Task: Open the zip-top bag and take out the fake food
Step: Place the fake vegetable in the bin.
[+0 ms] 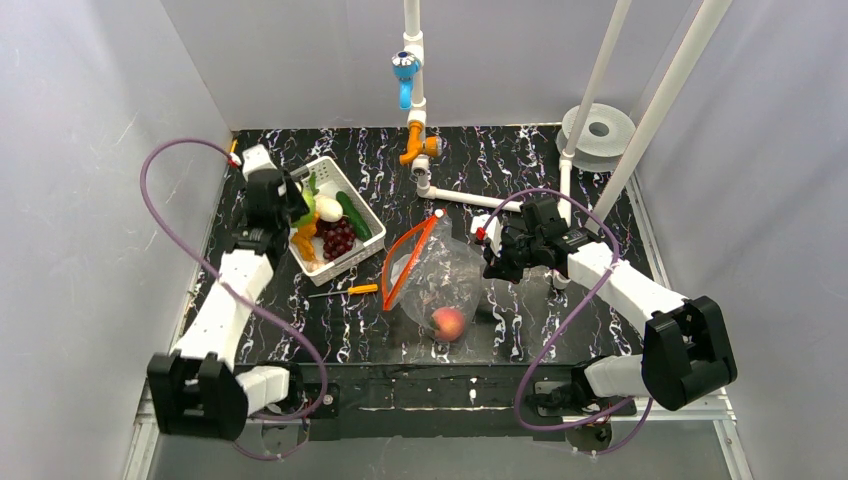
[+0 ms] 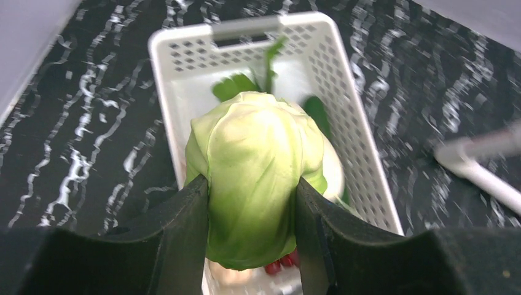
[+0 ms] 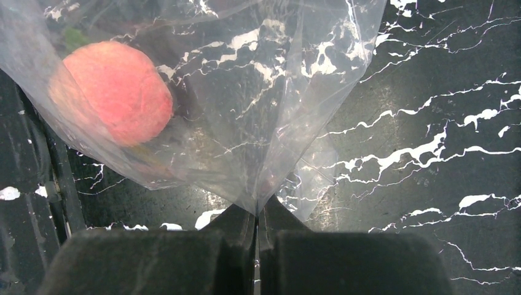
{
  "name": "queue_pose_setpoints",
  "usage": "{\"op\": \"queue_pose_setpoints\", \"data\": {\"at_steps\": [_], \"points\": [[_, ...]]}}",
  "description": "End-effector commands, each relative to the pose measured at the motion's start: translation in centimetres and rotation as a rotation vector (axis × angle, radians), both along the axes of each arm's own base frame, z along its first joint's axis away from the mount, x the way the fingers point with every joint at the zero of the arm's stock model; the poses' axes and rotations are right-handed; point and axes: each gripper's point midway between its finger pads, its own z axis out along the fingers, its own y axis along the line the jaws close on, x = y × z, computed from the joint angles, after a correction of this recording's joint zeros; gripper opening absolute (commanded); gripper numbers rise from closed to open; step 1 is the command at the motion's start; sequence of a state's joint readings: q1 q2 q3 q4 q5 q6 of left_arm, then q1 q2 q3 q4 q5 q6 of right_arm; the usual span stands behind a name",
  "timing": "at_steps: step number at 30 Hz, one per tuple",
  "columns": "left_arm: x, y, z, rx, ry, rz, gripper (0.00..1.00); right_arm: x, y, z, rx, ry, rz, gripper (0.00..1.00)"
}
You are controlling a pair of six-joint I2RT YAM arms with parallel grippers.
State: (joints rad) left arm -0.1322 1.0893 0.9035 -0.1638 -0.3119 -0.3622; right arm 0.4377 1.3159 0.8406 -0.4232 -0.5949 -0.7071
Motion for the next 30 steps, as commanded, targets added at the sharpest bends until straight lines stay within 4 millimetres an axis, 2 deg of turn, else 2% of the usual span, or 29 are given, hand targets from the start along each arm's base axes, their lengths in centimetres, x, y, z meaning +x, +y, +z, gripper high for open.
{"op": "queue_pose_setpoints", "data": {"at_steps": [1,5,7,8,14,17,20,22,25,28,30], "points": [[3.9,4.6,2.2,0.056,-0.046,0.160,0.00,0.2,0.4,0.6,0.023,-0.005,0.017,0.01],[6.8,6.4,1.9,0.127,-0.018,0.185,0.00,0.1,0.5,0.5,0.017,-0.010,0.025,0.01],[8.2,6.7,0.7,0.170,0.021,0.159,0.00,0.0,0.5,0.3,0.008,-0.014,0.029,0.01],[8.8,6.8,-0.5,0.186,0.059,0.147,0.00,0.1,0.5,0.3,0.006,-0.016,0.029,0.01],[10.2,6.9,-3.2,0.231,0.135,0.108,0.00,-0.1,0.6,0.1,-0.002,-0.014,0.036,0.01],[10.5,7.1,-3.9,0.253,0.170,0.096,0.21,-0.1,0.7,0.0,-0.003,-0.013,0.038,0.01],[10.8,7.0,-4.1,0.259,0.197,0.082,0.32,-0.1,0.7,0.0,-0.005,-0.012,0.037,0.01],[10.9,6.7,-4.1,0.253,0.209,0.066,0.51,-0.1,0.7,-0.1,-0.007,-0.011,0.036,0.01],[10.8,6.3,-3.1,0.237,0.198,0.045,0.78,0.0,0.6,-0.1,-0.011,-0.011,0.033,0.01],[10.4,5.5,-1.6,0.204,0.172,0.014,0.96,0.0,0.6,-0.2,-0.011,-0.010,0.033,0.01],[9.8,4.9,-0.4,0.182,0.154,-0.005,0.98,0.0,0.6,-0.2,-0.012,-0.009,0.034,0.01]]}}
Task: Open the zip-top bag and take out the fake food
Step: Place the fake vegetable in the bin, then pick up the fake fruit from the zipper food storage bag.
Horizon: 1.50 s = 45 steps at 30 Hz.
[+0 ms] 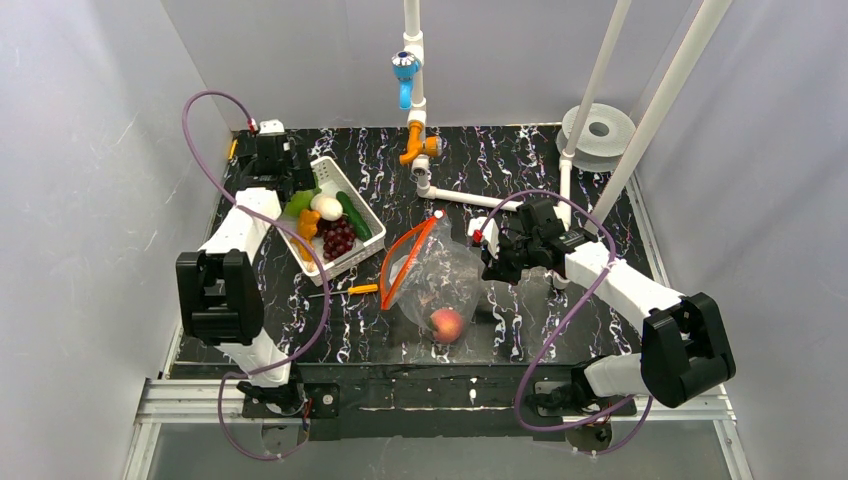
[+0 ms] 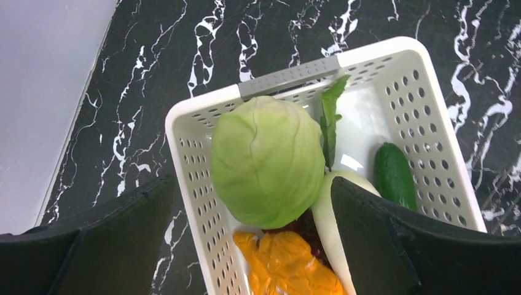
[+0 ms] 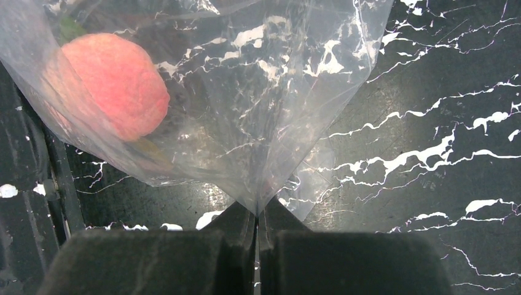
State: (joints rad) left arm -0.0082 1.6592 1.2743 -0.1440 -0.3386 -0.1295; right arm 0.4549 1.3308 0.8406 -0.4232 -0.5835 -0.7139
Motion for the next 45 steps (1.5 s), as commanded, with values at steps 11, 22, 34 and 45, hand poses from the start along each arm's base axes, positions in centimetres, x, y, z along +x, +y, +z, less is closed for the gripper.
{"op": "queue_pose_setpoints", "data": {"at_steps": [11,22,34,45], "points": [[-7.1,-9.2,8.4,-0.416,-0.130,-0.335,0.98,0.0,0.3,0.4,0.006,-0.010,0.028,0.03],[-20.0,-20.1,10.0,-0.890,-0.140,-0.800,0.82,-0.7,0.6,0.7,0.028,0.003,0.060,0.03],[-24.2,-27.7,5.8,-0.888,0.096,-1.026,0.33,-0.8,0.6,0.7,0.027,0.005,0.062,0.03],[-27.2,-29.9,2.4,-0.803,0.310,-1.155,0.24,-1.1,0.7,0.5,0.031,0.018,0.075,0.03]]}}
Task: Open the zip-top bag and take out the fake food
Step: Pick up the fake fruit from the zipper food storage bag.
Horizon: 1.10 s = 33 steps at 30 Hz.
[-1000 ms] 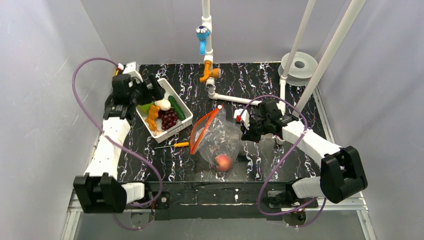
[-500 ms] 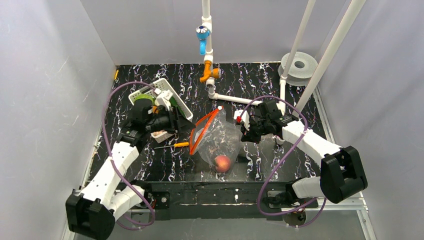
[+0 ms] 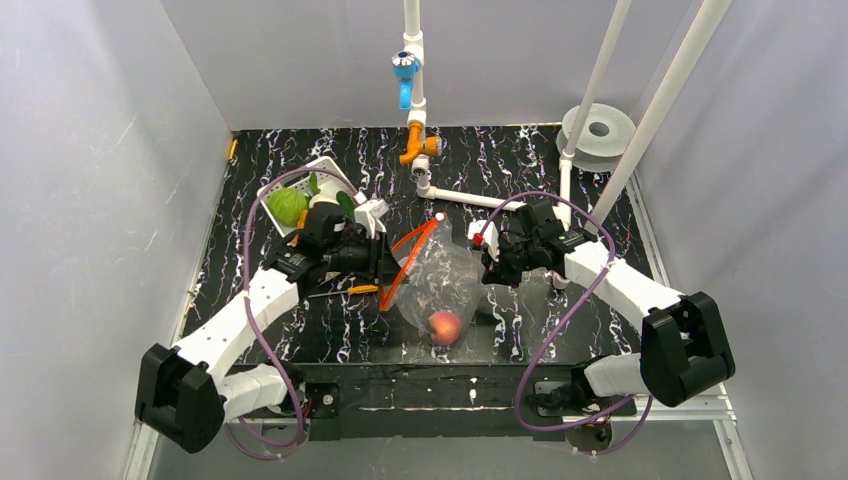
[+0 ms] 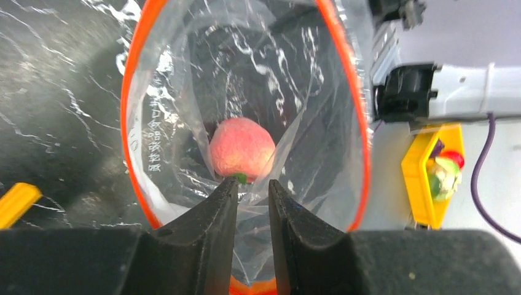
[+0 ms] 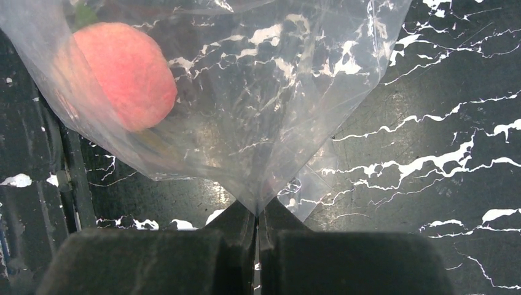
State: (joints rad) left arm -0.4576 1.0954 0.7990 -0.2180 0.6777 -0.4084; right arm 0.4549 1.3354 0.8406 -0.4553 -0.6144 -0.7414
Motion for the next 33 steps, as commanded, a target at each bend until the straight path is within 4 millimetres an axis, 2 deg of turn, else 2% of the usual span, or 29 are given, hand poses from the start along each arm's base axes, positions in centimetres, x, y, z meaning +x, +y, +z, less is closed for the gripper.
{"op": "queue_pose_setpoints", "data": {"at_steps": [1,7,17,22,24,27,33], "points": [[-2.2,-1.6,-0.3,0.045,0.009,-0.154,0.25,-0.3,0.7,0.8,0.031,-0.006,0.041,0.03],[-3.7,-3.7,-2.5,0.111,0.077,-0.255,0.29,-0.7,1.2,1.1,0.060,0.026,0.051,0.03],[-5.9,-6.5,-6.3,0.214,0.139,-0.354,0.47,-1.0,1.6,0.8,0.059,0.043,0.058,0.03],[-5.9,-7.3,-8.0,0.260,0.148,-0.333,0.58,-1.0,1.6,0.6,0.050,0.043,0.061,0.03],[-5.5,-7.4,-8.7,0.274,0.155,-0.302,0.59,-1.2,1.6,0.5,0.047,0.044,0.065,0.04],[-4.9,-7.4,-9.5,0.283,0.156,-0.246,0.58,-1.1,1.5,1.0,0.038,0.036,0.068,0.24],[-4.2,-7.1,-10.6,0.267,0.167,-0.137,0.57,-2.4,1.0,4.7,0.111,0.001,0.095,0.73]]}}
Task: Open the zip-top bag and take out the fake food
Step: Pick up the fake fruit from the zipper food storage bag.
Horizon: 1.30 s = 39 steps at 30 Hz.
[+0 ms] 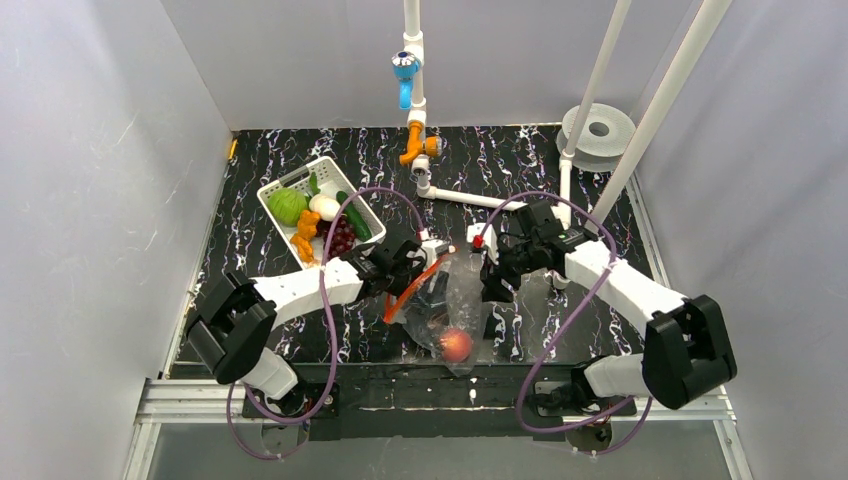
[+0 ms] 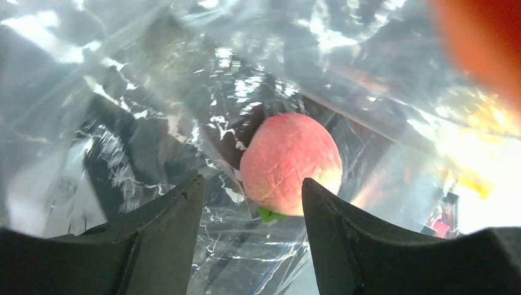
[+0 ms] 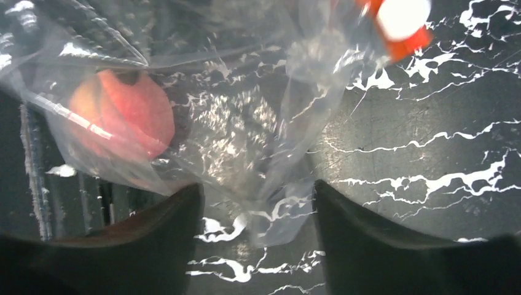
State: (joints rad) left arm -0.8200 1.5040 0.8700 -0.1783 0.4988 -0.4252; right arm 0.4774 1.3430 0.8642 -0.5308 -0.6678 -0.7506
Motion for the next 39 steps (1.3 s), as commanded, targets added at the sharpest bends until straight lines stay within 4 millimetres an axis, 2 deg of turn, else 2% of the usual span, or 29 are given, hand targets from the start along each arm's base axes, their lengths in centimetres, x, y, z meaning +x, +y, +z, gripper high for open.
{"op": "queue_pose_setpoints", "data": {"at_steps": [1,2,7,11,13,15,18,20,21,22,23,24,25,27,29,31,34,36,37,39], "points": [[0.7,0.3,-0.4,-0.007,-0.022,0.097,0.57,-0.9,0.2,4.7,0.117,-0.070,0.044,0.93],[0.7,0.4,-0.5,-0.007,-0.021,0.107,0.57,-1.7,0.1,4.9,0.133,-0.067,0.068,0.98],[0.9,0.6,-0.1,-0.036,-0.039,0.142,0.57,-7.1,0.0,5.2,0.269,-0.056,0.281,0.98],[1.0,0.8,0.2,-0.043,-0.052,0.157,0.57,-8.7,-0.2,5.3,0.311,-0.090,0.370,0.98],[1.0,1.0,0.3,-0.045,-0.054,0.163,0.57,-9.8,0.1,5.8,0.350,-0.082,0.421,0.94],[1.1,1.1,0.4,-0.049,-0.056,0.169,0.57,-11.8,0.3,5.5,0.347,-0.041,0.486,0.86],[1.3,1.0,0.7,-0.060,-0.057,0.173,0.57,-14.7,0.5,3.1,0.267,0.012,0.603,0.76],[1.2,0.9,0.7,-0.063,-0.054,0.168,0.56,-15.4,0.6,1.4,0.204,0.015,0.657,0.67],[1.2,0.9,0.7,-0.065,-0.051,0.167,0.56,-15.3,0.7,1.0,0.181,0.008,0.673,0.60],[1.2,0.9,0.7,-0.068,-0.048,0.166,0.56,-15.0,1.0,1.1,0.166,0.000,0.673,0.48],[1.1,0.8,0.8,-0.072,-0.047,0.161,0.56,-13.8,1.8,1.4,0.157,-0.025,0.628,0.36],[1.0,0.8,0.8,-0.077,-0.045,0.159,0.56,-12.2,2.3,1.6,0.128,-0.052,0.555,0.29],[0.9,0.8,0.7,-0.082,-0.044,0.154,0.56,-10.6,2.8,1.8,0.108,-0.092,0.484,0.32],[0.6,0.6,0.8,-0.101,-0.038,0.144,0.56,-8.1,2.7,2.0,0.093,-0.142,0.366,0.49],[0.5,0.3,1.0,-0.124,-0.034,0.127,0.56,-7.0,2.1,1.5,0.077,-0.158,0.308,0.61],[0.3,0.0,1.3,-0.140,-0.026,0.110,0.56,-6.9,1.6,1.0,0.061,-0.163,0.301,0.66],[0.3,-0.3,1.6,-0.155,-0.022,0.097,0.56,-6.0,1.7,0.4,0.039,-0.176,0.262,0.67],[0.2,-0.5,1.7,-0.160,-0.018,0.093,0.56,-3.8,1.6,-0.3,-0.015,-0.229,0.169,0.64],[0.2,-0.5,1.7,-0.161,-0.015,0.089,0.56,-2.4,1.7,-0.4,-0.031,-0.267,0.118,0.61],[0.1,-0.5,1.5,-0.158,-0.009,0.088,0.57,-0.6,1.8,-0.2,-0.049,-0.301,0.037,0.45]]}}
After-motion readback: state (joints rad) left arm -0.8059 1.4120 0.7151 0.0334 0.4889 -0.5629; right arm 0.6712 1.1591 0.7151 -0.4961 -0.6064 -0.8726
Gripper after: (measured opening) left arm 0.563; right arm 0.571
